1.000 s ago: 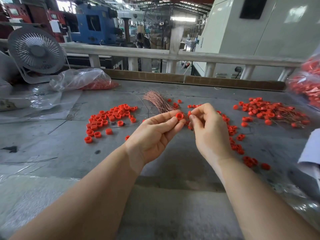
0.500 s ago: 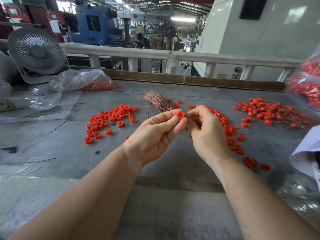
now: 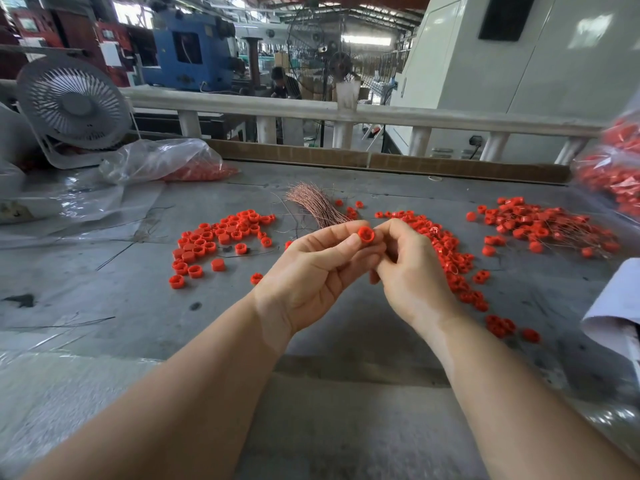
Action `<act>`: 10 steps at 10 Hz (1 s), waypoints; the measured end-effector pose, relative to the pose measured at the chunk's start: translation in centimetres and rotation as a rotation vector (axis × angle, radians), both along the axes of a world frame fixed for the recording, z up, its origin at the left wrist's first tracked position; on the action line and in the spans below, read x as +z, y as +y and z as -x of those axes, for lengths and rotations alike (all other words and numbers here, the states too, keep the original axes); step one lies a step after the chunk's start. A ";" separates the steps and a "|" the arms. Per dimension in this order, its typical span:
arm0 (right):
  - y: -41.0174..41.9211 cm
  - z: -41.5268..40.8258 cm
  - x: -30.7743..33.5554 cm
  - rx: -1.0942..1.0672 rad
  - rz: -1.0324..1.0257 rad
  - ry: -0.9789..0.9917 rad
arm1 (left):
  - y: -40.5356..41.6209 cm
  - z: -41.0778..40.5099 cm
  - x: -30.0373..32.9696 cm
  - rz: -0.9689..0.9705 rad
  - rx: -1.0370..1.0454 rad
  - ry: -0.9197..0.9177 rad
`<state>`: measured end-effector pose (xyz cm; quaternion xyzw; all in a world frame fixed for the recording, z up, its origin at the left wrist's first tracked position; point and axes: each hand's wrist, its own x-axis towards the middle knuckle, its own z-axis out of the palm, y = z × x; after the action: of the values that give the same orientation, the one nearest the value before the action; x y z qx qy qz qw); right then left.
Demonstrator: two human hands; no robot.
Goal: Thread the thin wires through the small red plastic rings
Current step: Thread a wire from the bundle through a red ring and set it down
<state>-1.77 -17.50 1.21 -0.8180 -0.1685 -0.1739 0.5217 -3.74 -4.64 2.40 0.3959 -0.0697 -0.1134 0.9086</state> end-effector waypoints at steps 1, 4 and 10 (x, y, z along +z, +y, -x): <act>0.0 0.1 -0.1 -0.007 0.023 0.000 | -0.2 -0.1 -0.1 -0.022 0.073 -0.030; -0.2 0.4 0.6 -0.163 -0.064 -0.207 | -0.6 -0.3 -0.5 -0.195 0.334 -0.130; 0.1 0.6 0.7 -0.025 -0.097 -0.300 | -0.7 -0.2 -0.4 -0.281 0.405 -0.231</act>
<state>-2.37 -17.36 1.92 -0.7586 -0.2257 -0.3088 0.5274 -3.57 -5.31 2.00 0.5344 -0.0757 0.1078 0.8349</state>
